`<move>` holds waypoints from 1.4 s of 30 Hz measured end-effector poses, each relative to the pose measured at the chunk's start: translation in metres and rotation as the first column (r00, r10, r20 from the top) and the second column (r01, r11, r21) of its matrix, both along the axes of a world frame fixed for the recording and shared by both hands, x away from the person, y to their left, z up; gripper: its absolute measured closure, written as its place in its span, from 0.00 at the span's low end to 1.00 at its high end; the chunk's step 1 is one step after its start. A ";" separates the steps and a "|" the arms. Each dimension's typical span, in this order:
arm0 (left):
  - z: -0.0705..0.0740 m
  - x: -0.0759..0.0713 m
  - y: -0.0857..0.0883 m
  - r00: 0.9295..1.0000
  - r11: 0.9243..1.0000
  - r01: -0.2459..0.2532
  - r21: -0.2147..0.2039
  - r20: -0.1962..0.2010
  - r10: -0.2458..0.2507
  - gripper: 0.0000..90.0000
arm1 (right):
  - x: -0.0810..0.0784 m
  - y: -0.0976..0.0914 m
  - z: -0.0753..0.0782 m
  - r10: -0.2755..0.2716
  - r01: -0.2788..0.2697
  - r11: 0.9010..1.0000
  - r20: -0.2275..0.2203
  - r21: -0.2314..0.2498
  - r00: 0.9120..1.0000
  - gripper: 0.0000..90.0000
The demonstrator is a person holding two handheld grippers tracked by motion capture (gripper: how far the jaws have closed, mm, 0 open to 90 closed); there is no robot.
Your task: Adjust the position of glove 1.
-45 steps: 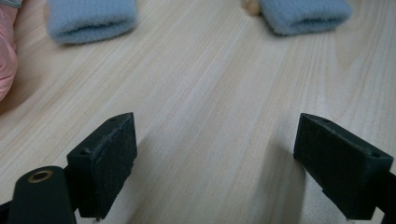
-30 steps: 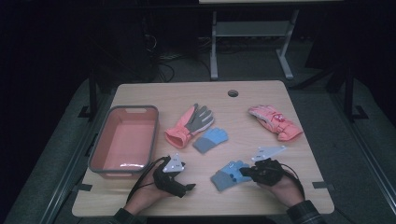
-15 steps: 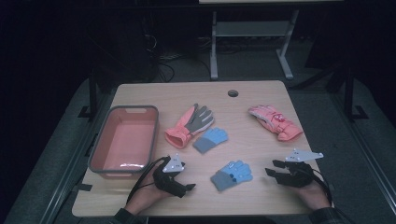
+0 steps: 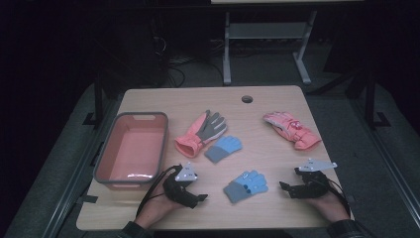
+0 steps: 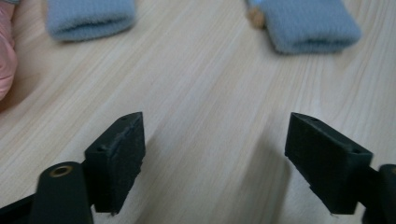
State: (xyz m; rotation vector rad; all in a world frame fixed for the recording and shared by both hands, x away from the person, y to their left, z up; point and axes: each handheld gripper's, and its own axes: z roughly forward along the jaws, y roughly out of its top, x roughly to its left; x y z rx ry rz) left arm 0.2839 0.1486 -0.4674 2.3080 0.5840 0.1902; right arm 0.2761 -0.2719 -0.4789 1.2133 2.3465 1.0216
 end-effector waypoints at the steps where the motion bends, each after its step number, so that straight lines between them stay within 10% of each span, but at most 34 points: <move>1: 0.002 0.001 0.000 1.000 1.000 0.000 0.005 -0.005 0.000 0.26 | 0.000 0.000 0.000 0.002 -0.002 1.000 0.001 0.000 1.000 0.20; 11: 0.019 0.019 -0.012 0.999 0.999 -0.038 -0.034 -0.029 0.037 0.59 | -0.001 0.002 -0.003 0.006 -0.006 1.000 0.015 -0.004 1.000 0.14; 42: 0.034 0.117 -0.067 0.995 0.995 -0.100 0.003 0.013 0.100 0.63 | -0.001 0.002 -0.003 0.001 -0.001 1.000 0.013 -0.004 1.000 0.14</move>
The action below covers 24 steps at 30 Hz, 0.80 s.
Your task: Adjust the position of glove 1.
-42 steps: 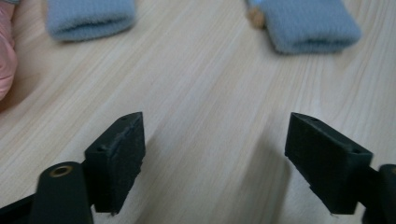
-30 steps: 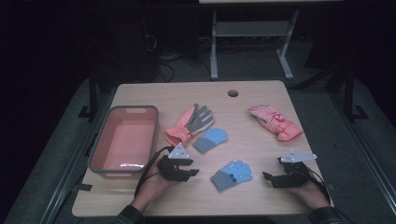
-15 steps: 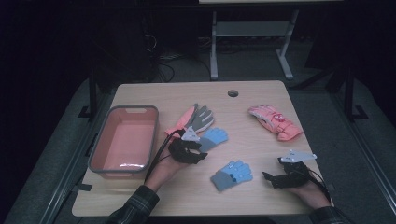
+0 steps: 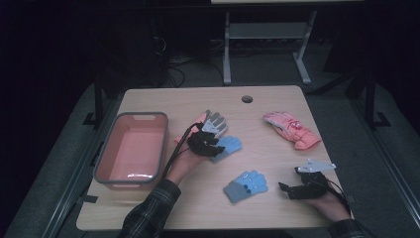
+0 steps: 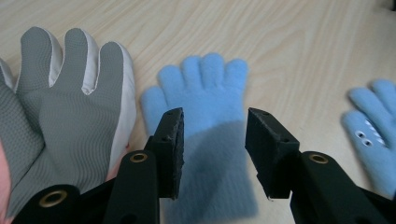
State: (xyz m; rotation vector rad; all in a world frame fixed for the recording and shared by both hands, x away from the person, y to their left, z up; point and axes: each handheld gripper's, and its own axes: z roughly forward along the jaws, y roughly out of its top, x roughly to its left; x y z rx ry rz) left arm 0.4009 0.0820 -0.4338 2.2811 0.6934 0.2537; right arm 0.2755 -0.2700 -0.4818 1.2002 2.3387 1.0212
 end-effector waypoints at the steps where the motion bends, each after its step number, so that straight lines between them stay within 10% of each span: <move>1: -0.002 0.003 -0.002 1.000 1.000 -0.002 0.009 -0.002 0.002 0.63 | 0.000 0.000 0.000 0.001 -0.001 1.000 0.001 0.000 1.000 0.14; 14: -0.025 0.013 -0.013 1.000 0.996 -0.003 0.092 -0.024 0.005 0.74 | 0.000 0.000 0.000 0.000 0.000 1.000 -0.001 0.000 1.000 0.14; 24: -0.024 0.015 -0.010 0.998 0.998 0.007 0.070 -0.056 -0.003 0.95 | 0.000 0.000 0.000 0.002 -0.002 1.000 0.003 -0.002 1.000 0.14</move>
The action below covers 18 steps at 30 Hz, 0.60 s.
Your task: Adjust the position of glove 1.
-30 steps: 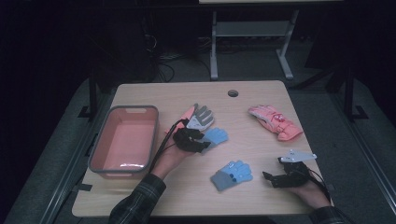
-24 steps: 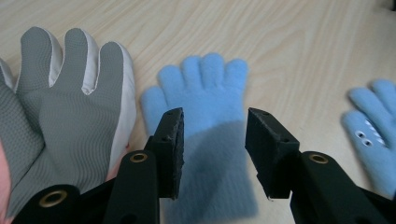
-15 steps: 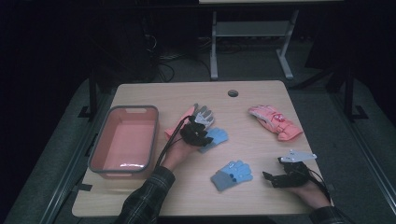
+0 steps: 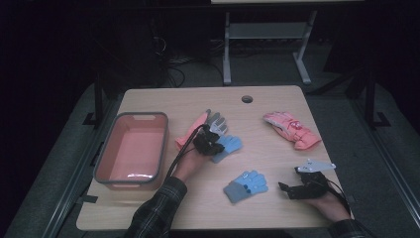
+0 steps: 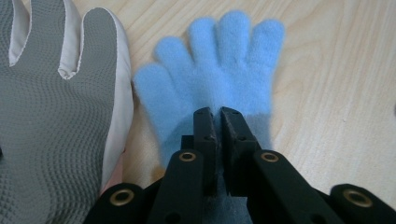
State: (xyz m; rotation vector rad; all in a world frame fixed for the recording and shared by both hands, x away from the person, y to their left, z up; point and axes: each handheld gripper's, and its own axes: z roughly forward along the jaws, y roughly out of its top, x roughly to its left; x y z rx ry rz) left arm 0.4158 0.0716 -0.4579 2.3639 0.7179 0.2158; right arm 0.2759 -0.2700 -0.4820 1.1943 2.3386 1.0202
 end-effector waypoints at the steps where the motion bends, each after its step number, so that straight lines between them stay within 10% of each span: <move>1: 0.001 0.000 0.001 1.000 1.000 -0.003 -0.012 -0.004 0.003 0.96 | 0.000 0.000 0.000 0.000 0.000 1.000 0.000 0.000 1.000 0.14; 18: 0.036 -0.036 0.002 0.996 0.985 0.045 -0.167 -0.073 -0.057 0.97 | 0.000 0.000 0.000 -0.001 0.001 1.000 0.000 0.000 1.000 0.14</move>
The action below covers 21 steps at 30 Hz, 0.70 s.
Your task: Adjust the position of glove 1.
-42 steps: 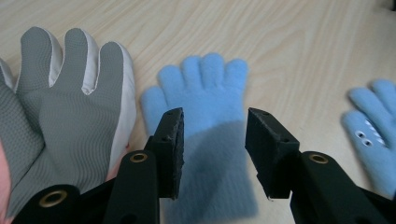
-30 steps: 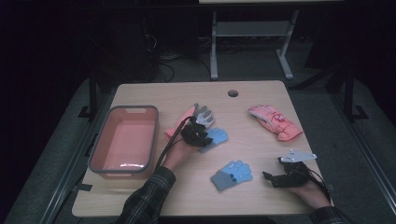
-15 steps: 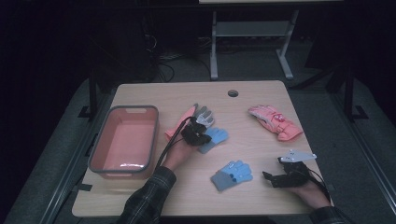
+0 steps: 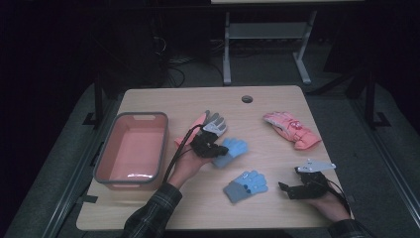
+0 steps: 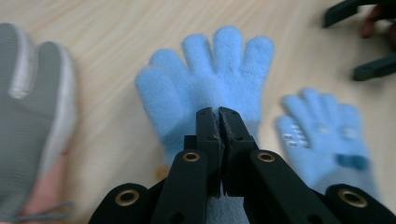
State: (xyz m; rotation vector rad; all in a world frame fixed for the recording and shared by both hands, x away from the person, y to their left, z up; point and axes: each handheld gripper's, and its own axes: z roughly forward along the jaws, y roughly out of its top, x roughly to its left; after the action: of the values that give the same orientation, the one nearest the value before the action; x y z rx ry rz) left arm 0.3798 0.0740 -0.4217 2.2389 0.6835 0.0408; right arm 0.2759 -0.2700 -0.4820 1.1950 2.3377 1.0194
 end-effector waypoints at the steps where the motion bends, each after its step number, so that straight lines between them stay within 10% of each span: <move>1: 0.000 -0.004 -0.001 1.000 1.000 0.003 -0.004 -0.005 -0.003 0.97 | 0.000 0.000 0.000 0.000 0.000 1.000 0.000 0.000 1.000 0.14; 21: -0.003 -0.064 -0.040 0.989 0.989 0.146 0.022 -0.040 -0.145 0.97 | 0.000 0.000 0.000 -0.004 0.004 1.000 -0.002 0.001 1.000 0.14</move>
State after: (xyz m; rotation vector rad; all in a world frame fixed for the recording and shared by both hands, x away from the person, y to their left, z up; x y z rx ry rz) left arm 0.3162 0.0344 -0.4248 2.3123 0.5408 -0.0660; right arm 0.2759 -0.2698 -0.4819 1.2004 2.3360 1.0184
